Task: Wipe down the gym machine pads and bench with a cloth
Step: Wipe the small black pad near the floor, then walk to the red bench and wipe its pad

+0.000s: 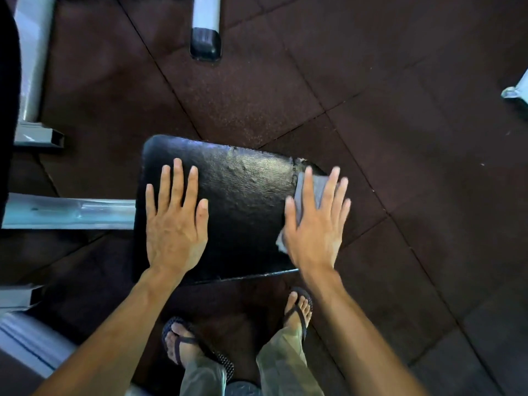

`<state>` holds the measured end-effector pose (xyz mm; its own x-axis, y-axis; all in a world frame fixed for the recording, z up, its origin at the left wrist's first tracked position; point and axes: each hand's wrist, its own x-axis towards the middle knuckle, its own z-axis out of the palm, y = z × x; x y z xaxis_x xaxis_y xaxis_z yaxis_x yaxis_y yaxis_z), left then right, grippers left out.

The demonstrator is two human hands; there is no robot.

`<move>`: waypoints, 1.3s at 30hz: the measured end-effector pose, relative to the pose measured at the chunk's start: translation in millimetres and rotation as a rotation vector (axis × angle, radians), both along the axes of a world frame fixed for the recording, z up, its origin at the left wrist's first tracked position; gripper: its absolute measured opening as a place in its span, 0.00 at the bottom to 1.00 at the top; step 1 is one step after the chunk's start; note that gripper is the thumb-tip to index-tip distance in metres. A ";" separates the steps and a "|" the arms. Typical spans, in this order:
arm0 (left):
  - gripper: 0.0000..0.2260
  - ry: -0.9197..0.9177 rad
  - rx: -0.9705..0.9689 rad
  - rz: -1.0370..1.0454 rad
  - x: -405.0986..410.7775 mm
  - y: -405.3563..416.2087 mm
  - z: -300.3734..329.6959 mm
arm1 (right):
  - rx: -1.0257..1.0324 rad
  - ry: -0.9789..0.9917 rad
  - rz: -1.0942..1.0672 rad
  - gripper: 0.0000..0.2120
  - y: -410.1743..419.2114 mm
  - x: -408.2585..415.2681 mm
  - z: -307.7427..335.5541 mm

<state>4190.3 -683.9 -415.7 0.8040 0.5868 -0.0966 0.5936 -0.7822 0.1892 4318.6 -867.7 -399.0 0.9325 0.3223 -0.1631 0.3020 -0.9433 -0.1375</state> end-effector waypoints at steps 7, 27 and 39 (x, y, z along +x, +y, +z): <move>0.25 -0.007 0.005 -0.018 -3.1 1.5 -2.1 | 0.064 0.029 0.404 0.32 58.8 -40.2 -2.6; 0.21 0.448 -0.581 -0.564 -41.3 -256.5 261.2 | 0.507 0.697 -0.671 0.24 -229.0 -169.4 242.9; 0.19 0.547 -0.508 -1.145 48.2 -548.4 336.4 | 0.755 0.297 -1.291 0.19 -498.0 -173.3 331.5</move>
<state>4238.5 -1232.3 -79.3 0.6016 -0.5704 -0.5592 -0.2418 -0.7973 0.5531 4145.4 -1365.7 -67.5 0.5970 -0.5696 -0.5649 -0.7717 -0.2154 -0.5983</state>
